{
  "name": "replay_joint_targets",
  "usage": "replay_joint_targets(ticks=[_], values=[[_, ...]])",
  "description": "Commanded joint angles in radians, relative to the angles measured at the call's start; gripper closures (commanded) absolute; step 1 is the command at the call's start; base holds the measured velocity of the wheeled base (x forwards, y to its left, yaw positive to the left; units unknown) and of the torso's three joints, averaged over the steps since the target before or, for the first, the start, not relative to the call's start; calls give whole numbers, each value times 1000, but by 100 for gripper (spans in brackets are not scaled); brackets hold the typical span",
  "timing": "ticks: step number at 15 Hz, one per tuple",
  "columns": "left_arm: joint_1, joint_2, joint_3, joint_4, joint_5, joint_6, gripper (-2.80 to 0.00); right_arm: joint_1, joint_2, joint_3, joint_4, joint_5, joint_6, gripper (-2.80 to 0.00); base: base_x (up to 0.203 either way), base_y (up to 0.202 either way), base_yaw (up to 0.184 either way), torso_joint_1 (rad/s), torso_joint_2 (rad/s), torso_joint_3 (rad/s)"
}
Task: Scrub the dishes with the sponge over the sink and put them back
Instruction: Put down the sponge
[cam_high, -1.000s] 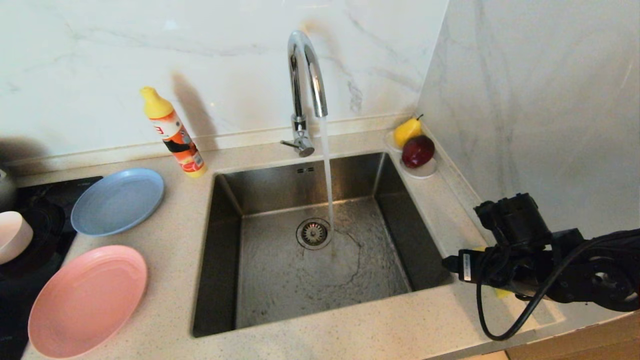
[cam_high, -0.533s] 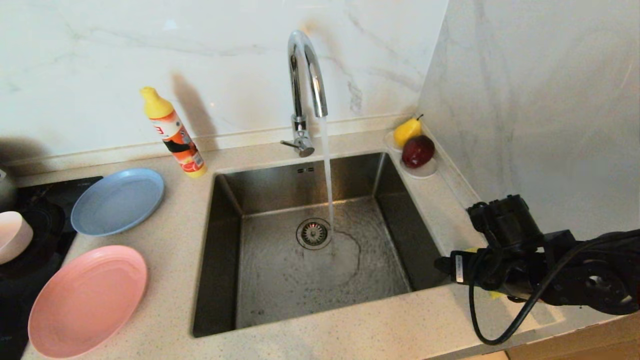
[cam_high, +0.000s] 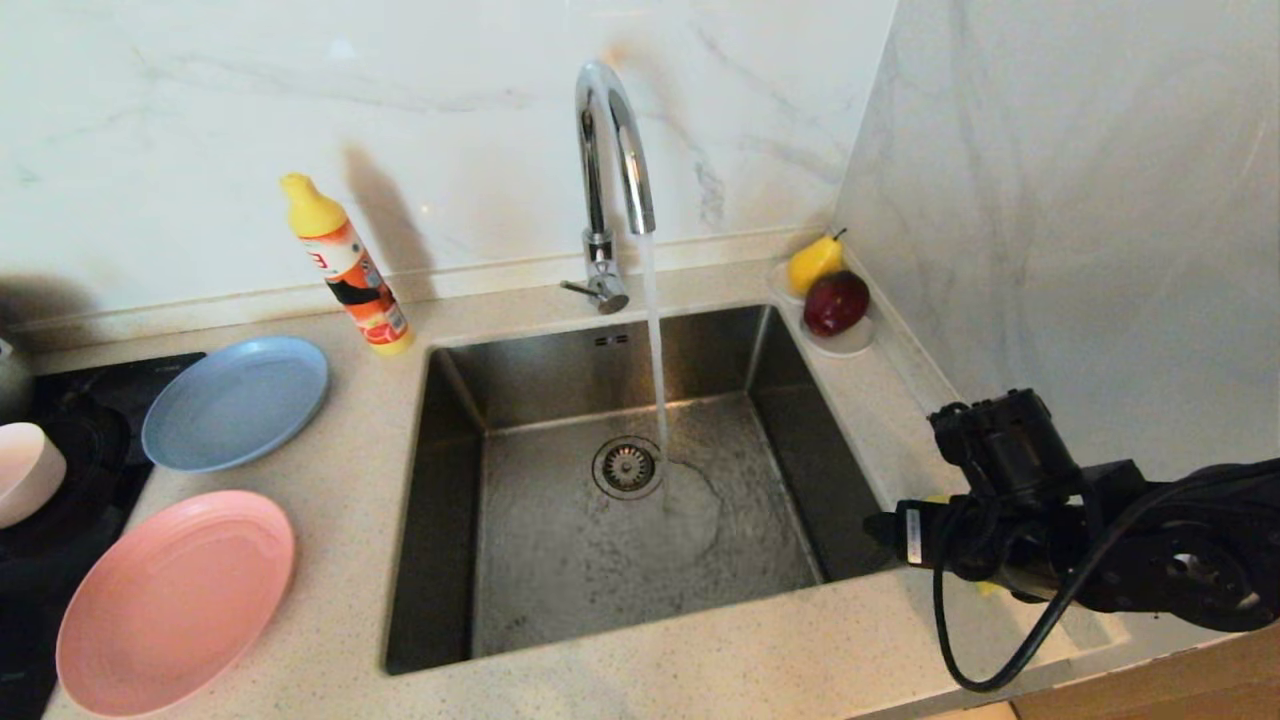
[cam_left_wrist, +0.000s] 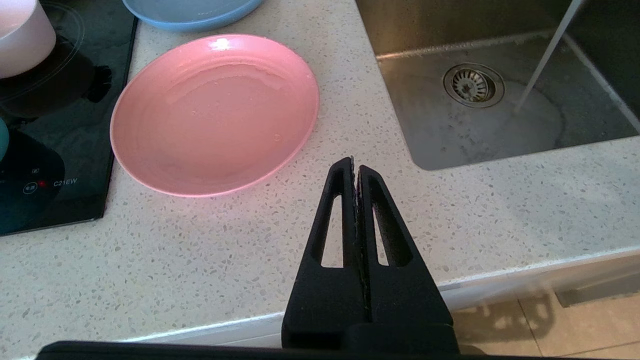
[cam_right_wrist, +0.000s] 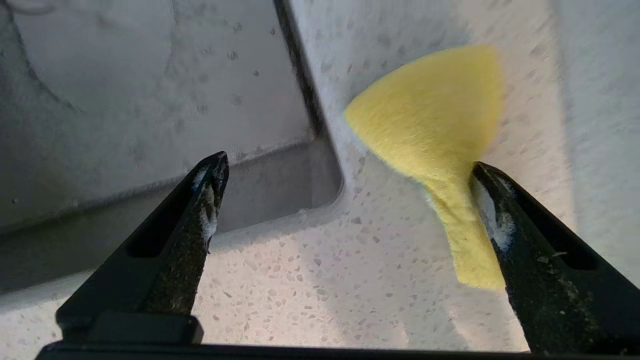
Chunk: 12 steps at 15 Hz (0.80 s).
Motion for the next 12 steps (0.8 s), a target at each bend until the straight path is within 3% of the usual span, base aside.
replay_joint_targets(ticks=[1,7,12], values=[[1,2,2,0,0,0,0,1,-16,-8,2,-30,-9,-280,0,0,0,0,0,0],[0,2,2,0,0,0,0,10,-61,-24,0,-94,-39,-280,0,0,0,0,0,0],[1,2,2,0,0,0,0,46,-189,-11,-10,-111,-152,-280,0,0,0,0,0,0]])
